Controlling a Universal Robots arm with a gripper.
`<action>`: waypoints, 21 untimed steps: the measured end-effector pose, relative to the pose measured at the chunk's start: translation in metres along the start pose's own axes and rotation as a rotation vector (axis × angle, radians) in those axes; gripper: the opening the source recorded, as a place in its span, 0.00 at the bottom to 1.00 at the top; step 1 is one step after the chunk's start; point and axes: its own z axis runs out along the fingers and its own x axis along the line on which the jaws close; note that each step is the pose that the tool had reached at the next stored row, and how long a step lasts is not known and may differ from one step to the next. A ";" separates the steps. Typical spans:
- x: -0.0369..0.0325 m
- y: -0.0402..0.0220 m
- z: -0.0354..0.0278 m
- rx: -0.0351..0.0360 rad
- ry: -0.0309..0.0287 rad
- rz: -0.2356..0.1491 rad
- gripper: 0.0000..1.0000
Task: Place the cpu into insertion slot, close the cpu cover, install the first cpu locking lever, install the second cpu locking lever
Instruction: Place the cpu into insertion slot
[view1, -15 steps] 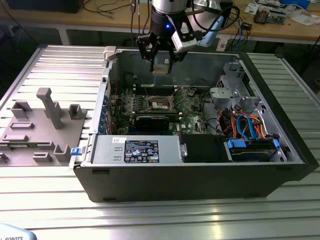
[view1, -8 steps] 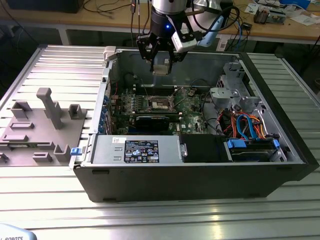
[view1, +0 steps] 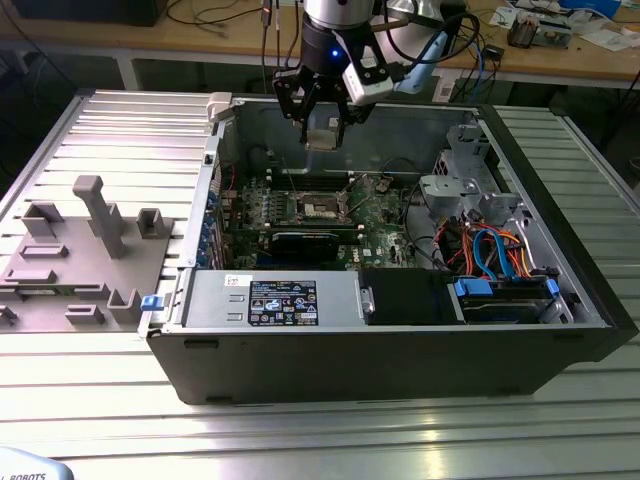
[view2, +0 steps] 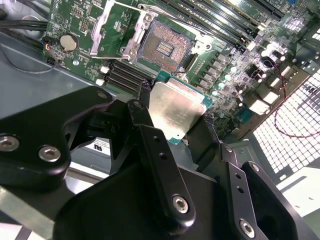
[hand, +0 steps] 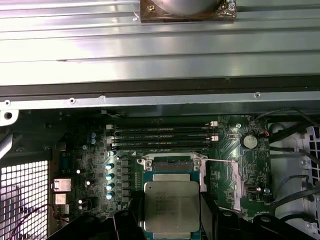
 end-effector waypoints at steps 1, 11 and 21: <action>0.0000 0.0000 0.0000 -0.0001 -0.0001 0.002 0.55; 0.0000 0.0000 0.0002 -0.0003 -0.0013 0.014 0.55; 0.0000 -0.0001 0.0006 -0.0005 -0.0023 0.025 0.55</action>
